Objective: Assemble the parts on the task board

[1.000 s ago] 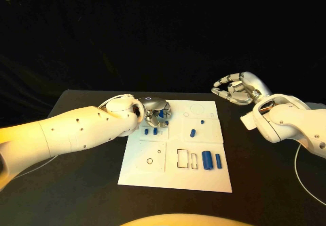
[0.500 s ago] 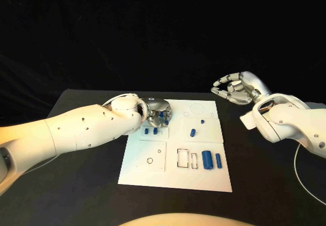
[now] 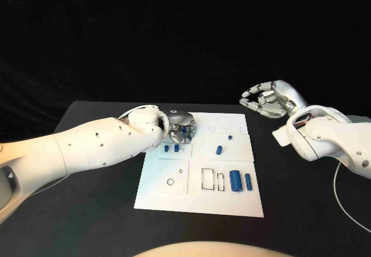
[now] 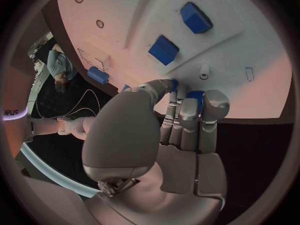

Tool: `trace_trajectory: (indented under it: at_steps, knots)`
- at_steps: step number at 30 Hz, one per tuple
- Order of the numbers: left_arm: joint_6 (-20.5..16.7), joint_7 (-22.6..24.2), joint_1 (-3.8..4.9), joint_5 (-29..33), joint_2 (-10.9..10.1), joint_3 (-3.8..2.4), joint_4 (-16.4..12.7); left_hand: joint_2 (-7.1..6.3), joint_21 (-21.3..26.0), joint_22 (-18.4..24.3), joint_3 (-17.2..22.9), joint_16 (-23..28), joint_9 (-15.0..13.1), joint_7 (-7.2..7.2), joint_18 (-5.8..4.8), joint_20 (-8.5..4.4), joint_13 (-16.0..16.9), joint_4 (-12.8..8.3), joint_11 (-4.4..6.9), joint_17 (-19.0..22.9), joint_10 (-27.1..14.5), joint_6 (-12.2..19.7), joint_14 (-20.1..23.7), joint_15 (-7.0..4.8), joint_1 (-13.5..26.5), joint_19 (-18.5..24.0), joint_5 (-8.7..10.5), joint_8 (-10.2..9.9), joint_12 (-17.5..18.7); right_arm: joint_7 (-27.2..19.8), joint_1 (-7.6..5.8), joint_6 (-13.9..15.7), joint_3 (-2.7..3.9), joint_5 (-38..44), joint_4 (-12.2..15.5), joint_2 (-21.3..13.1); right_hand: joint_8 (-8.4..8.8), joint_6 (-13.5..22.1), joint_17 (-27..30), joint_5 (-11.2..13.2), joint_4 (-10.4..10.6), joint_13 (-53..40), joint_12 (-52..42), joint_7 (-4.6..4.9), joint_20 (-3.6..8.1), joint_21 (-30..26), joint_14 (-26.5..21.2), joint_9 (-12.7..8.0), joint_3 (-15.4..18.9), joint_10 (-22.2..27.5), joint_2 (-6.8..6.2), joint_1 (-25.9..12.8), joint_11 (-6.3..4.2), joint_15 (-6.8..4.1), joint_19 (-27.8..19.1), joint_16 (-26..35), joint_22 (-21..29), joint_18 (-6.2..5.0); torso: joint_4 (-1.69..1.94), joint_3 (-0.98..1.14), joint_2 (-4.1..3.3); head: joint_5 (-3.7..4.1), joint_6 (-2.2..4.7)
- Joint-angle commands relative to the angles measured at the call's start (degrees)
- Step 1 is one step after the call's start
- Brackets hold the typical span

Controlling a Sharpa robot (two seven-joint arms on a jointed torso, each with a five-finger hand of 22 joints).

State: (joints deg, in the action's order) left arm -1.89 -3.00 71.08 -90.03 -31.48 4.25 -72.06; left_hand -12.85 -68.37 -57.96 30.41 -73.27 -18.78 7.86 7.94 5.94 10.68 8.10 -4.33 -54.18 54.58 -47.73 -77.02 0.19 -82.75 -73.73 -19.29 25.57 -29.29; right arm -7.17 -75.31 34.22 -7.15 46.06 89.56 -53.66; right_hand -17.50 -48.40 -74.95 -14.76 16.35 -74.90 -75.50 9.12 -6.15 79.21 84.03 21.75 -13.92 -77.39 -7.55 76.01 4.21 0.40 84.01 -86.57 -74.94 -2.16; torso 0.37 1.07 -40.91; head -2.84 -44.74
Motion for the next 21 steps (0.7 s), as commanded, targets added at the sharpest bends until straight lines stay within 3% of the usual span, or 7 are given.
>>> trace_trajectory:
  at_steps: [1, 10, 15, 21]
  knots:
    - [2.15, -0.25, -0.21, -0.34, 0.35, 0.17, 0.27, 0.79, -0.56, -0.33, 0.78, -0.55, 0.15, 0.05, -1.18, -0.05, -0.33, -0.3, 0.09, -0.19, 0.85, -0.82, -0.61, -0.18, -0.28, -0.5, 0.31, -0.5, 0.61, -0.43, 0.02, -0.6, 0.0, 0.16, 0.1, 0.01, -0.32, 0.18, -5.56, -0.32, -0.04, -0.28, 0.1, -0.13, 0.26, -0.29, 3.71, -0.08, -0.25, 0.21, 0.02, -0.38, -0.07, -0.51, -0.12, 0.36, -6.71, -0.67, -0.02, 0.0, -0.01, 0.09, -0.19]
    - [1.41, -0.05, -0.22, -0.28, 0.78, 0.18, 0.9, 1.12, -1.06, -0.83, 2.4, -1.0, 0.49, 0.14, -1.23, -0.11, -1.59, -1.67, 0.0, 0.17, 2.69, -2.57, -1.02, -0.16, -0.1, -0.47, 0.68, -1.49, 3.16, -0.35, 0.02, -0.66, 0.0, 0.17, 0.13, 0.01, -0.36, 0.15, -5.6, -0.36, -0.01, -0.42, -0.05, -0.14, 0.26, -0.21, 3.72, -0.08, -0.31, 0.06, 0.1, -0.41, -0.08, -0.52, -0.07, 0.35, -6.78, -0.65, 0.0, 0.0, -0.01, 0.24, -0.31]
    - [-0.21, 0.29, -0.23, 0.14, 0.62, 0.18, 0.86, 1.08, -1.22, -0.95, 3.7, -1.21, 0.67, 0.47, -1.2, 0.15, -3.04, -2.82, -0.34, 0.84, 4.52, -3.52, -1.13, 0.1, 0.65, -0.29, 0.68, -2.57, 6.58, -0.33, 0.02, -0.65, 0.0, 0.17, 0.13, -0.02, -0.36, 0.15, -5.6, -0.36, -0.01, -0.42, -0.05, -0.14, 0.26, -0.21, 3.72, -0.08, -0.31, 0.06, 0.1, -0.41, -0.08, -0.52, -0.07, 0.35, -6.78, -0.65, 0.05, -0.01, 0.02, 0.28, -0.33]
    - [-2.72, 1.09, -0.25, 1.64, -0.28, 0.16, -0.11, 0.88, -1.46, -1.25, 3.78, -1.43, 0.67, 0.56, -1.26, 0.27, -3.43, -3.04, -0.43, 0.84, 5.34, -3.93, -1.3, 0.14, 1.27, -0.41, 0.73, -2.85, 7.68, -0.33, 0.02, -0.64, 0.0, 0.19, 0.11, -0.02, -0.36, 0.15, -5.6, -0.36, -0.01, -0.42, -0.05, -0.14, 0.26, -0.21, 3.72, -0.08, -0.31, 0.06, 0.1, -0.41, -0.08, -0.52, -0.07, 0.35, -6.78, -0.65, 0.11, -0.08, 0.06, 0.3, -0.29]
